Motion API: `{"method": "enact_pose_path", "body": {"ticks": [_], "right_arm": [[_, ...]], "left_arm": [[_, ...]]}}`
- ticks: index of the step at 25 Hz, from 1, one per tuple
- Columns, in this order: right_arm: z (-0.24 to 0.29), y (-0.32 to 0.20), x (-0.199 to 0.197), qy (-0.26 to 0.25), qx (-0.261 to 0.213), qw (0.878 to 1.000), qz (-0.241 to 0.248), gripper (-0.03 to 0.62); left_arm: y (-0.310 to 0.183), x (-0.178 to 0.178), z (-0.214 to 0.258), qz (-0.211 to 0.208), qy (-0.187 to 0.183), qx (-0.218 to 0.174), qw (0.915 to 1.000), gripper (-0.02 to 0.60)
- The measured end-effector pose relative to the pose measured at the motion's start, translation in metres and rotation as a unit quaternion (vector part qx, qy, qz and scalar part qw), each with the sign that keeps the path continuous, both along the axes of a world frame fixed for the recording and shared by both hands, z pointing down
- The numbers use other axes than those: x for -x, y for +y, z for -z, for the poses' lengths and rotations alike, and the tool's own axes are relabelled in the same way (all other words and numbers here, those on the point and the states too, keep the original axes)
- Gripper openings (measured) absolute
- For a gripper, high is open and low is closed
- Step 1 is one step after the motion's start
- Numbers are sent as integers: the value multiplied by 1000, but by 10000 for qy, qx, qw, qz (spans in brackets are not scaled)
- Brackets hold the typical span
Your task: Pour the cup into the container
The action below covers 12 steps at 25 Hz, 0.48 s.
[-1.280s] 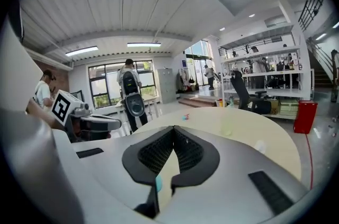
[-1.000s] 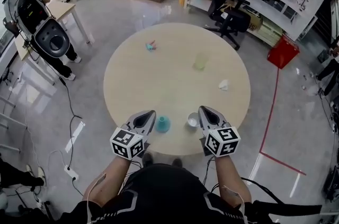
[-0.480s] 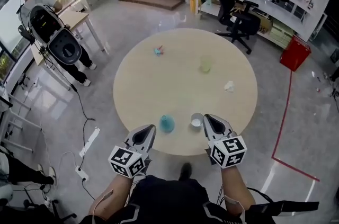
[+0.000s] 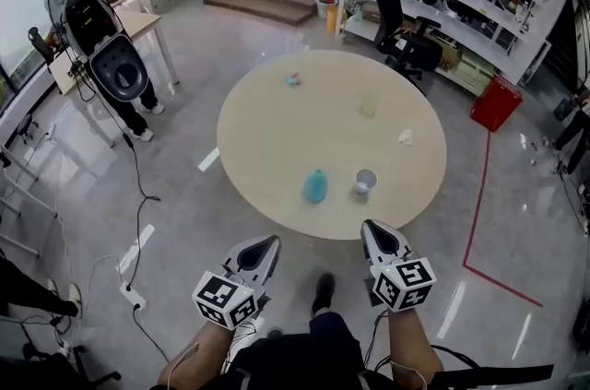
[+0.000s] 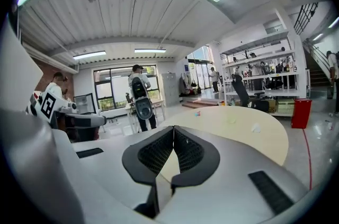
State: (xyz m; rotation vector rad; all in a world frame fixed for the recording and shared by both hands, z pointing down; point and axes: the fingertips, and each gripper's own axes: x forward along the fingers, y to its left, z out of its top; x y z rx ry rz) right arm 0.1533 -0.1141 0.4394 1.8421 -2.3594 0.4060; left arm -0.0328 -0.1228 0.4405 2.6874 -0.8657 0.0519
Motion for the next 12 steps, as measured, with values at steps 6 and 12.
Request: {"method": "enact_pose_path", "body": {"ticks": [6,12], "right_arm": [[-11,73,59,35,302,9995,-41,7],[24,115,75,72,7,10000,-67,8]], "left_arm": [[58,45,-18,-246,29,165,9996,0],[90,52,5,-392,33,2,9992,0]]}}
